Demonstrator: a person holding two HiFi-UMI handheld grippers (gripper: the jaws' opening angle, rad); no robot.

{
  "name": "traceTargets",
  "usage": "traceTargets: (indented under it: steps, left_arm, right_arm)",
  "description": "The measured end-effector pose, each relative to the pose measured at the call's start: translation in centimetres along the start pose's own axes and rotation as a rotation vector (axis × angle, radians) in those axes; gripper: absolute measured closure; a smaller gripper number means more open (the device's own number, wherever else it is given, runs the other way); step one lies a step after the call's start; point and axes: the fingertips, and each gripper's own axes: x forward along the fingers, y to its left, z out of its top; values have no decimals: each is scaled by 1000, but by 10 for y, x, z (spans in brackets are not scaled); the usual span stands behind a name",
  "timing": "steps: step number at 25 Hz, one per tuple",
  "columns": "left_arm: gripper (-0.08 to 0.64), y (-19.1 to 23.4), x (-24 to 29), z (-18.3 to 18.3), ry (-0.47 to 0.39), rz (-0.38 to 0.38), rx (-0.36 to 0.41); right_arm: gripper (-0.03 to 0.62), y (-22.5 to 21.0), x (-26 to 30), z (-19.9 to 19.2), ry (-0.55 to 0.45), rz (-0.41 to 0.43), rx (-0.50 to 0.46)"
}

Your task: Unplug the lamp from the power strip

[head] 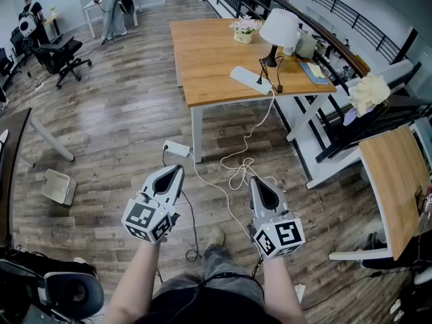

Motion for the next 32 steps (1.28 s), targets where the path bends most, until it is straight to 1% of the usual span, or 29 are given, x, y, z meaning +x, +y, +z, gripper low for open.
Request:
traceTargets:
  steps: [4,11,16,22,27,32]
  left_arm:
    - [564,8,52,1,0,1,-22]
    - [563,6,126,-1,13,-19,-26]
    - [563,11,167,4,-21,-13,-33]
    - [564,15,196,3,-14,-25,-31]
    - [563,29,232,3,-13,-52,-22]
    - [564,49,284,3,-8,-79,-29]
  right_arm:
    - [585,-38,30,7,-15,-6,3]
    - [585,-99,59,3,17,-18,12]
    - [584,-126,87,9,20,5,4]
    - [584,-141,116,15,4,22,28]
    - [584,-162,142,9,9,10,36]
    - [584,-197,180,8,18,-16,37]
